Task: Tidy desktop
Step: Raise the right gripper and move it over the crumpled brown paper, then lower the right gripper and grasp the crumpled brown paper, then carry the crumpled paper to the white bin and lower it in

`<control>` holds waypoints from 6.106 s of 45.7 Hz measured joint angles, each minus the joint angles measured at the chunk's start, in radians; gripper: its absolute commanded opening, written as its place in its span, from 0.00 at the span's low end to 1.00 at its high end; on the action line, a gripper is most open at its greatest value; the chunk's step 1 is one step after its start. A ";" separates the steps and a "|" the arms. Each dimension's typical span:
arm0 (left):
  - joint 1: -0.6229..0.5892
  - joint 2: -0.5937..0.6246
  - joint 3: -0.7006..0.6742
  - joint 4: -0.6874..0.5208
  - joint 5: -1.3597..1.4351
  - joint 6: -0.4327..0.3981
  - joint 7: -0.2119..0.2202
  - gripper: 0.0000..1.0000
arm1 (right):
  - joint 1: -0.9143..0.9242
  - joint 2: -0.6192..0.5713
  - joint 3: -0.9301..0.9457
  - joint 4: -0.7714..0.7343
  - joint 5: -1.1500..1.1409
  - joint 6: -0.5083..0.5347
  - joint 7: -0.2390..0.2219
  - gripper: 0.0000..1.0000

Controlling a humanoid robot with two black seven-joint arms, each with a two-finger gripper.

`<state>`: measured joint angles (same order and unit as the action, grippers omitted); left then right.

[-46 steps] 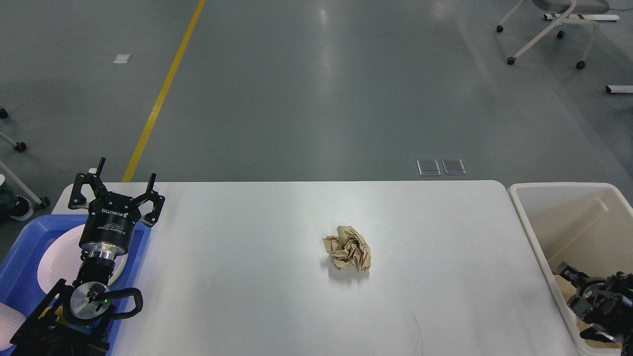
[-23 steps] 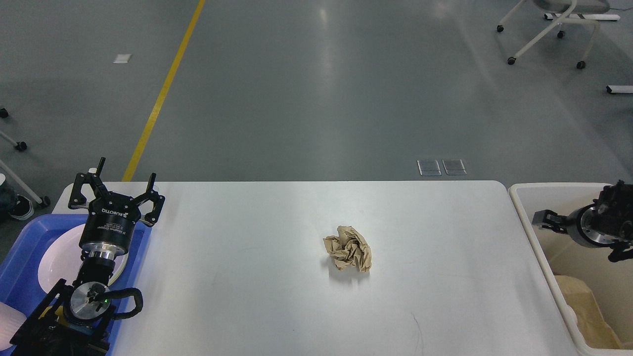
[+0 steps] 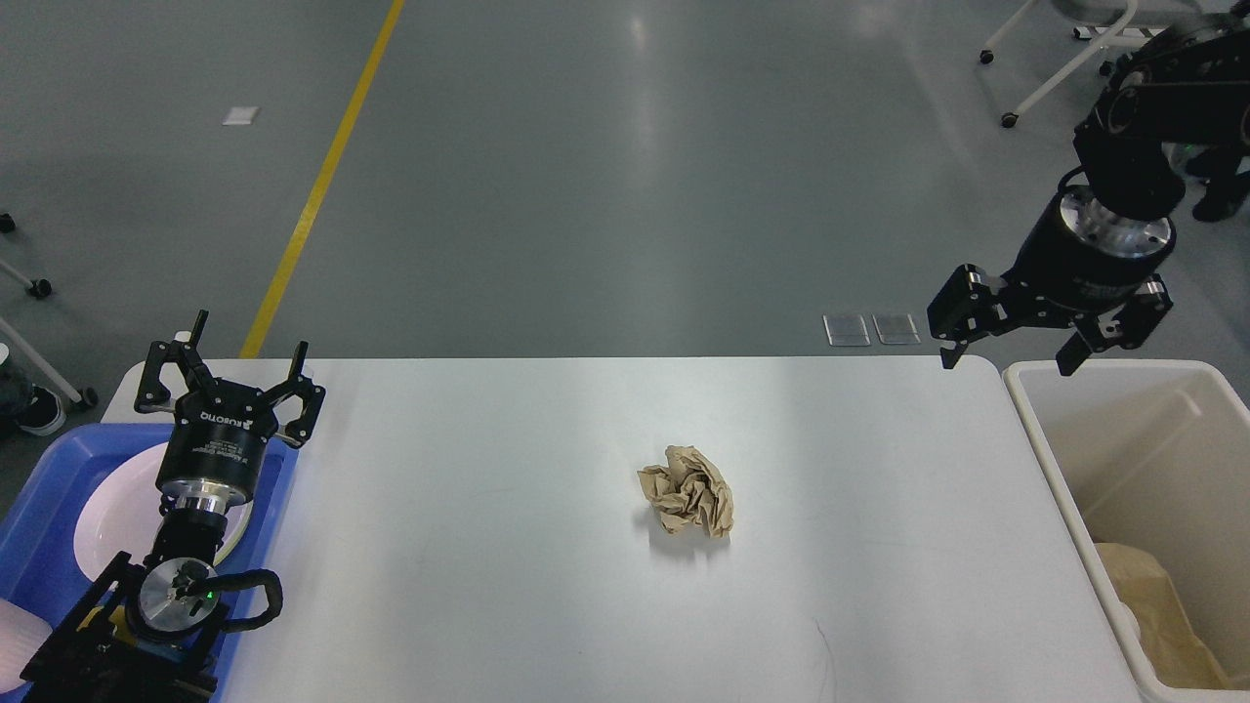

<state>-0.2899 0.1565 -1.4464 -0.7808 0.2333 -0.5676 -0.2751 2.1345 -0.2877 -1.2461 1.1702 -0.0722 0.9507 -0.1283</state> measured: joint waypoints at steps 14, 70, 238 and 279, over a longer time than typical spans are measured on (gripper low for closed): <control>0.000 0.000 0.000 0.000 0.000 0.000 -0.001 0.96 | 0.385 0.082 -0.002 0.349 0.121 -0.050 -0.007 1.00; 0.000 0.000 0.000 0.000 0.000 0.000 0.000 0.96 | -0.289 0.319 0.335 -0.092 0.088 -0.389 -0.054 0.97; 0.000 0.000 0.000 0.000 0.000 0.000 0.000 0.96 | 0.212 0.065 -0.135 0.497 0.276 -0.515 -0.019 0.00; 0.000 0.000 0.000 0.000 0.000 0.000 0.000 0.96 | -1.140 -0.286 0.239 -0.701 0.223 -0.689 -0.006 0.00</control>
<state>-0.2899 0.1564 -1.4466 -0.7808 0.2333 -0.5677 -0.2755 0.9946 -0.5733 -1.0069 0.4691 0.1505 0.2618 -0.1347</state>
